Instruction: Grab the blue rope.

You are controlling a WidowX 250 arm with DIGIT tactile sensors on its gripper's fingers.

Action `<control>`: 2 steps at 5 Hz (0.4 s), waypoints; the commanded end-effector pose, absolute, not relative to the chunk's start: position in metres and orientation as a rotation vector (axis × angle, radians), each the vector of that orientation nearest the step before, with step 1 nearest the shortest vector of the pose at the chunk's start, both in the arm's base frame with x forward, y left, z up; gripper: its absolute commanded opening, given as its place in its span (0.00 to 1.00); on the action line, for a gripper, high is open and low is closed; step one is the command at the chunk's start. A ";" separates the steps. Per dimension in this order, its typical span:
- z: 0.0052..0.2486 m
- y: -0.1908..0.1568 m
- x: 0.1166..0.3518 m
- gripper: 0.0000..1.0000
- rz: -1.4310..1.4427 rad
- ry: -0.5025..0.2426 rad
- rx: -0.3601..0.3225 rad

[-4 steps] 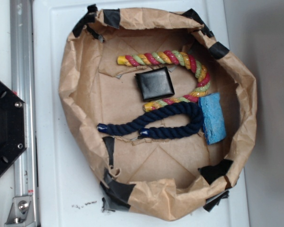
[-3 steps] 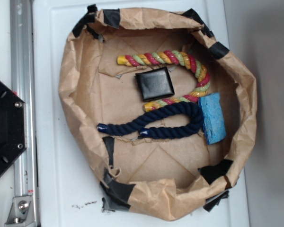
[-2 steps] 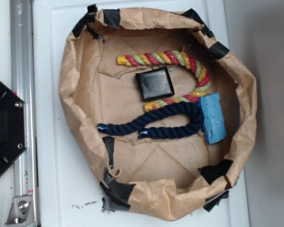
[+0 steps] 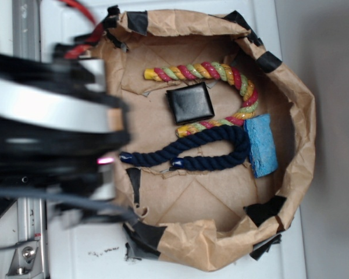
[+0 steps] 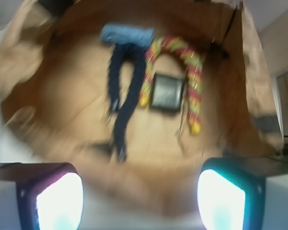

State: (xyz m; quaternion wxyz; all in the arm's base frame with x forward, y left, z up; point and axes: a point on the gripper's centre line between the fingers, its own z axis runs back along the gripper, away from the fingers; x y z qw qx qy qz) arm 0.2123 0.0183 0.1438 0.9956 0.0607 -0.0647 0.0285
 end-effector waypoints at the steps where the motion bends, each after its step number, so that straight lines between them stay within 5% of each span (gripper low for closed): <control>1: 0.065 0.036 0.296 1.00 0.022 -0.078 0.141; 2: 0.053 0.031 0.308 1.00 -0.003 -0.081 0.076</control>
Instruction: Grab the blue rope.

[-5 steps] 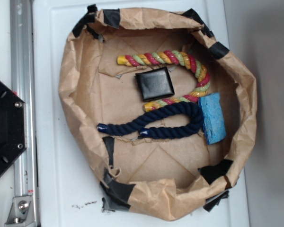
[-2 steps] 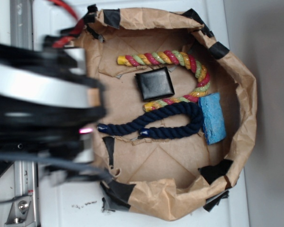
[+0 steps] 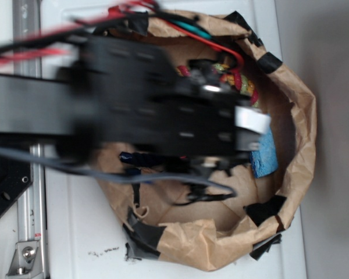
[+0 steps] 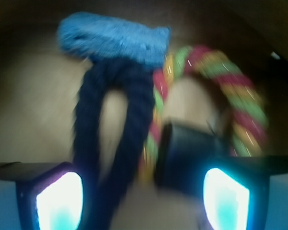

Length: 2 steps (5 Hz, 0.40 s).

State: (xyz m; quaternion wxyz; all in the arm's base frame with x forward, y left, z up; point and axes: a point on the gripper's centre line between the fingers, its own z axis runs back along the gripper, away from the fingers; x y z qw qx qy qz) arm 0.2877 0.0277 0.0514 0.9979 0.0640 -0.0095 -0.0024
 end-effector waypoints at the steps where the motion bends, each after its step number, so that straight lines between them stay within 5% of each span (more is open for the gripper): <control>1: 0.032 -0.003 0.320 1.00 -0.167 -0.087 -0.070; 2: 0.009 -0.036 0.300 0.96 -0.269 -0.029 -0.167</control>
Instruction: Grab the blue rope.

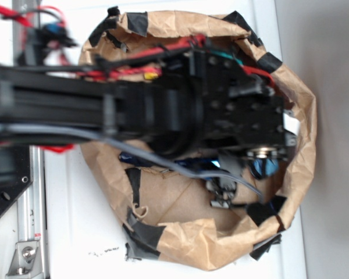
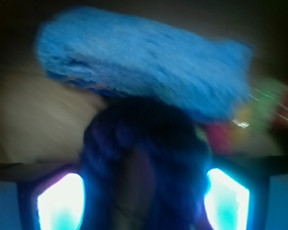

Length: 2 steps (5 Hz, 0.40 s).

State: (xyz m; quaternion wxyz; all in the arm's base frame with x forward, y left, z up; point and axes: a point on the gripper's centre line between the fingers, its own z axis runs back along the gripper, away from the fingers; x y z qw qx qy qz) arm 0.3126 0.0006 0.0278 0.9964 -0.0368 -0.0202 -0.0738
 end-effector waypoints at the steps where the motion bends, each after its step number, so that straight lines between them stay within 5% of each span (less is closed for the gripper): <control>1: -0.008 -0.059 0.278 0.00 -0.273 0.031 -0.174; 2: -0.017 -0.087 0.254 0.00 -0.335 0.090 -0.181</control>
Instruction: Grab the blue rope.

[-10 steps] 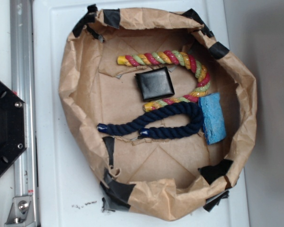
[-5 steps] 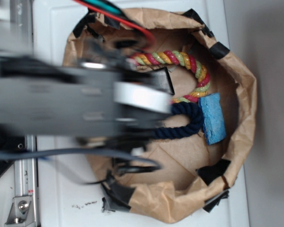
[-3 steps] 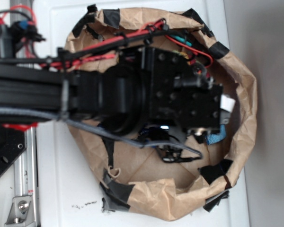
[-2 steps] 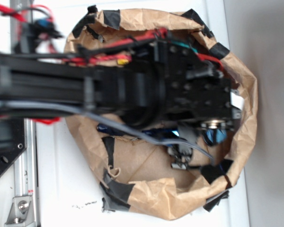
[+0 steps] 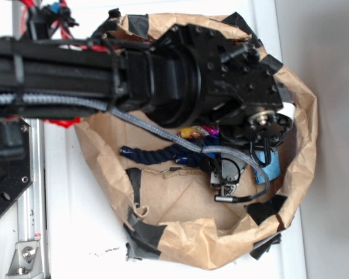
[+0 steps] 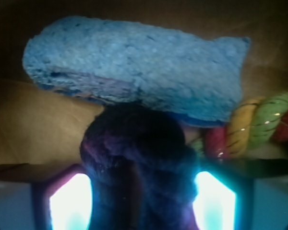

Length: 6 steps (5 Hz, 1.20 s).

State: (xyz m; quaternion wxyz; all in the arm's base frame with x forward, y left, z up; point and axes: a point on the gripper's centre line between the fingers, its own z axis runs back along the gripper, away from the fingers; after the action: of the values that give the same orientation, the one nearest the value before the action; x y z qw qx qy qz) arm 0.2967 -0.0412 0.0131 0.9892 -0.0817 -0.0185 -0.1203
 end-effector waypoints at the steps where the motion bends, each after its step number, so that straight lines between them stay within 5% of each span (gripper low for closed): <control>1: -0.018 -0.109 0.239 0.00 -0.349 0.116 -0.154; 2: -0.016 -0.118 0.230 0.00 -0.197 0.153 -0.117; 4: 0.035 -0.125 0.239 0.00 -0.170 0.085 -0.128; 6: 0.105 -0.040 0.263 0.00 -0.007 -0.010 -0.013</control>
State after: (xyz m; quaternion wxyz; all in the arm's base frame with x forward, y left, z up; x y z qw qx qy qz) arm 0.2581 -0.0386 0.0854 0.9993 -0.0041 0.0353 -0.0136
